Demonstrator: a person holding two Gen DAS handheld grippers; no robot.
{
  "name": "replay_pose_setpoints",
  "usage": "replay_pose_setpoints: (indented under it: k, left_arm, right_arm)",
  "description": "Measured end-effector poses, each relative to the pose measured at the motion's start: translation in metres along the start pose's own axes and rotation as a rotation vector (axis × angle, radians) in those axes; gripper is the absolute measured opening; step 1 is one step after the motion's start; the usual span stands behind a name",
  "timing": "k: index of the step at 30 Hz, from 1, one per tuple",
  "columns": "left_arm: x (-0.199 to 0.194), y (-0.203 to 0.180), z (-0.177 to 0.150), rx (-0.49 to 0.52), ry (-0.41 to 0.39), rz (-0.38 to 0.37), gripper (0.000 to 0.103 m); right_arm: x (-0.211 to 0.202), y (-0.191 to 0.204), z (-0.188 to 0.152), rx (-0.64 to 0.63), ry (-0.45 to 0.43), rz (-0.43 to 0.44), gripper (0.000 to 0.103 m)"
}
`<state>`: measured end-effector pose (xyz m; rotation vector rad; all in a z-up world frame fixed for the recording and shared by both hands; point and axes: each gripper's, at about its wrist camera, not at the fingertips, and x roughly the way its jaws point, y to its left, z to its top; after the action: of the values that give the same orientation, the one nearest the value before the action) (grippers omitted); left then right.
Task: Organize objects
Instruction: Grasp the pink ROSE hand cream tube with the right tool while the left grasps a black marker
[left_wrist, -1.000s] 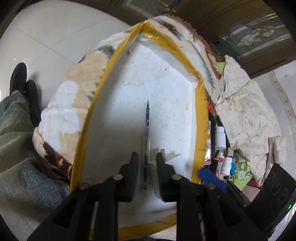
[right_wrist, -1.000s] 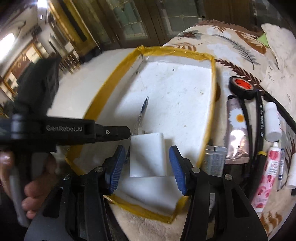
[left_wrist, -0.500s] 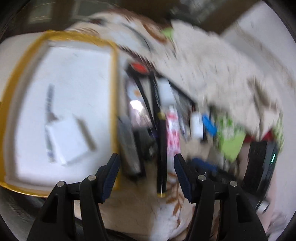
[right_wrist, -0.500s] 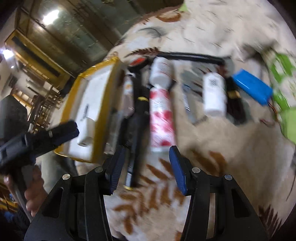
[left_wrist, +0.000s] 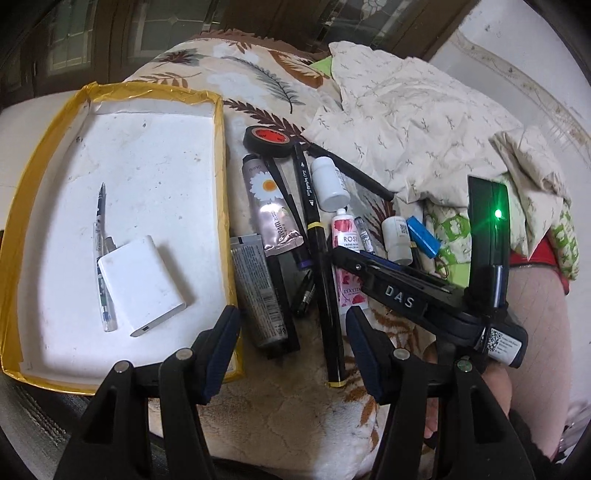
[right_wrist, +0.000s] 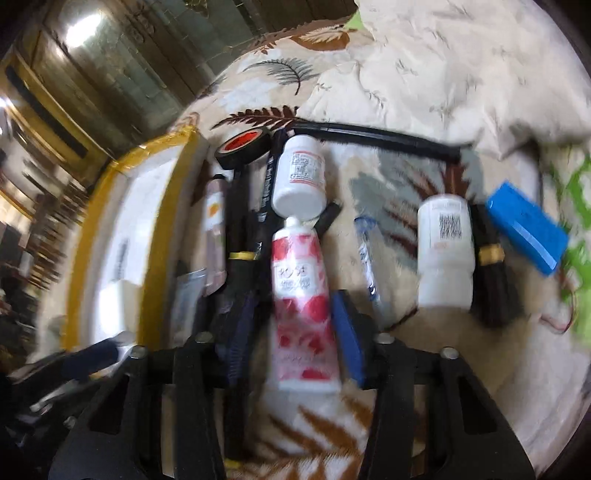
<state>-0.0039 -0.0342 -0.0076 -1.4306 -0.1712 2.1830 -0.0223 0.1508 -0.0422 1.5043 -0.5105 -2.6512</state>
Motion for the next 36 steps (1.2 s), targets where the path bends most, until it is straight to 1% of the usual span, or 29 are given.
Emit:
replay_pose_setpoints:
  k: [1, 4, 7, 8, 10, 11, 12, 14, 16, 17, 19, 23, 26, 30, 32, 33, 36]
  left_arm:
    - [0.001, -0.003, 0.0, 0.012, 0.003, 0.008, 0.059]
    - [0.003, -0.015, -0.001, 0.058, 0.013, 0.026, 0.059]
    - [0.014, -0.029, 0.001, 0.102, 0.065, 0.068, 0.059]
    - [0.022, -0.034, 0.001, 0.113, 0.098, 0.079, 0.059]
    - [0.037, -0.042, 0.001, 0.124, 0.151, 0.08, 0.049]
    - [0.046, -0.046, 0.001, 0.131, 0.182, 0.088, 0.039]
    - [0.054, -0.048, 0.002, 0.133, 0.207, 0.097, 0.033]
    - [0.066, -0.051, 0.004, 0.123, 0.225, 0.1, 0.028]
    - [0.07, -0.052, 0.006, 0.122, 0.22, 0.1, 0.025]
    - [0.074, -0.051, 0.007, 0.121, 0.222, 0.109, 0.02]
    - [0.08, -0.045, 0.007, 0.097, 0.239, 0.088, 0.017]
    - [0.068, -0.032, 0.003, 0.065, 0.185, 0.066, 0.013]
    - [0.059, -0.023, 0.003, 0.018, 0.171, 0.034, 0.013]
    - [0.046, -0.023, 0.002, 0.013, 0.136, 0.016, 0.013]
    - [0.04, -0.022, 0.001, 0.015, 0.113, 0.008, 0.013]
    - [0.038, -0.021, 0.002, 0.011, 0.107, 0.004, 0.013]
    - [0.035, -0.013, 0.007, -0.024, 0.086, -0.013, 0.013]
  right_arm:
    - [0.002, -0.001, -0.004, -0.009, 0.004, -0.015, 0.032]
    - [-0.007, -0.006, -0.011, -0.011, 0.01, -0.017, 0.031]
    - [-0.02, -0.021, -0.024, 0.025, 0.017, 0.007, 0.031]
    - [-0.025, -0.026, -0.028, 0.03, 0.016, 0.005, 0.031]
    - [-0.036, -0.038, -0.037, 0.037, 0.011, -0.008, 0.031]
    - [-0.042, -0.044, -0.04, 0.049, 0.01, 0.007, 0.031]
    - [-0.047, -0.049, -0.041, 0.061, 0.001, 0.025, 0.031]
    - [-0.051, -0.051, -0.04, 0.067, -0.008, 0.031, 0.031]
    - [-0.052, -0.053, -0.04, 0.075, -0.011, 0.039, 0.031]
    - [-0.051, -0.053, -0.039, 0.076, -0.01, 0.041, 0.031]
    - [-0.045, -0.051, -0.039, 0.082, -0.004, 0.044, 0.031]
    - [-0.028, -0.048, -0.038, 0.108, 0.018, 0.065, 0.031]
    - [-0.018, -0.046, -0.037, 0.118, 0.024, 0.069, 0.031]
    - [-0.013, -0.048, -0.032, 0.142, 0.028, 0.094, 0.031]
    - [-0.013, -0.045, -0.032, 0.116, 0.028, 0.074, 0.028]
    - [-0.014, -0.042, -0.032, 0.104, 0.025, 0.054, 0.022]
    - [-0.021, -0.042, -0.032, 0.128, 0.003, 0.064, 0.016]
